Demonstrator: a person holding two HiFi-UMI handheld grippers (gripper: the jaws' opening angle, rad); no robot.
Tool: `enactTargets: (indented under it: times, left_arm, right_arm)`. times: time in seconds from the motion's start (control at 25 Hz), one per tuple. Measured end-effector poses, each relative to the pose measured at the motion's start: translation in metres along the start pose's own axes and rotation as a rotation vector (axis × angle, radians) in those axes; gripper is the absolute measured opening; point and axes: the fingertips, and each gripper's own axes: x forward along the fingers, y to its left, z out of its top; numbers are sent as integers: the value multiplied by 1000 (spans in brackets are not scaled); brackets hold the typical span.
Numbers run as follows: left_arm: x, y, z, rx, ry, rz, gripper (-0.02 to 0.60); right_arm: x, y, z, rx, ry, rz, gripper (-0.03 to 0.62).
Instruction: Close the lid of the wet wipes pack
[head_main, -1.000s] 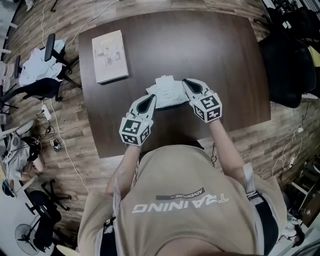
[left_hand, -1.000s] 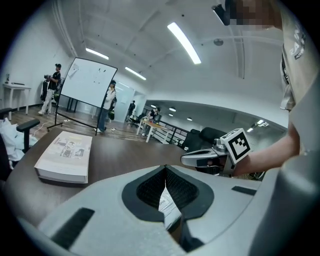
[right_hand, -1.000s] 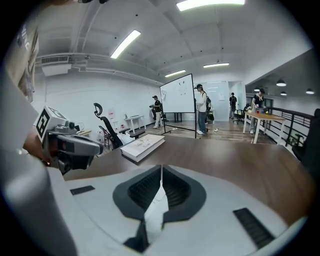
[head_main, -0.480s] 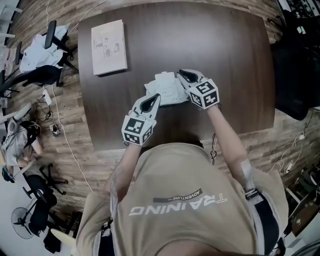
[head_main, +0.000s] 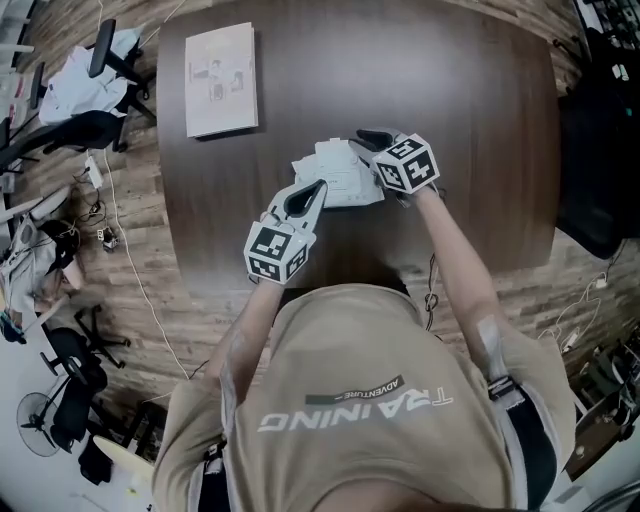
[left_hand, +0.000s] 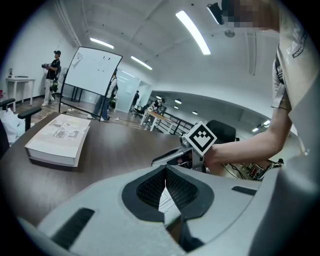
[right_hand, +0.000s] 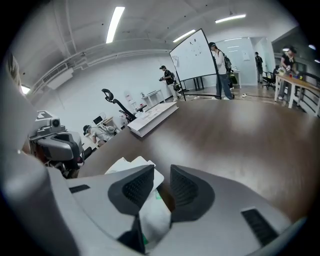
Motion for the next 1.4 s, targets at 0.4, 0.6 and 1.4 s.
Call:
enactTargets:
  times: [0.4, 0.6, 1.4]
  left_arm:
    - [-4, 7, -9, -16, -4, 26, 11]
    - [-10, 4, -3, -13, -23, 32, 11]
    - [-43, -20, 9, -8, -67, 12, 11]
  right_arm:
    - [23, 6, -17, 26, 95, 71, 81]
    - [15, 9, -8, 8, 57, 34, 80]
    - [-35, 49, -10, -95, 3, 12, 60]
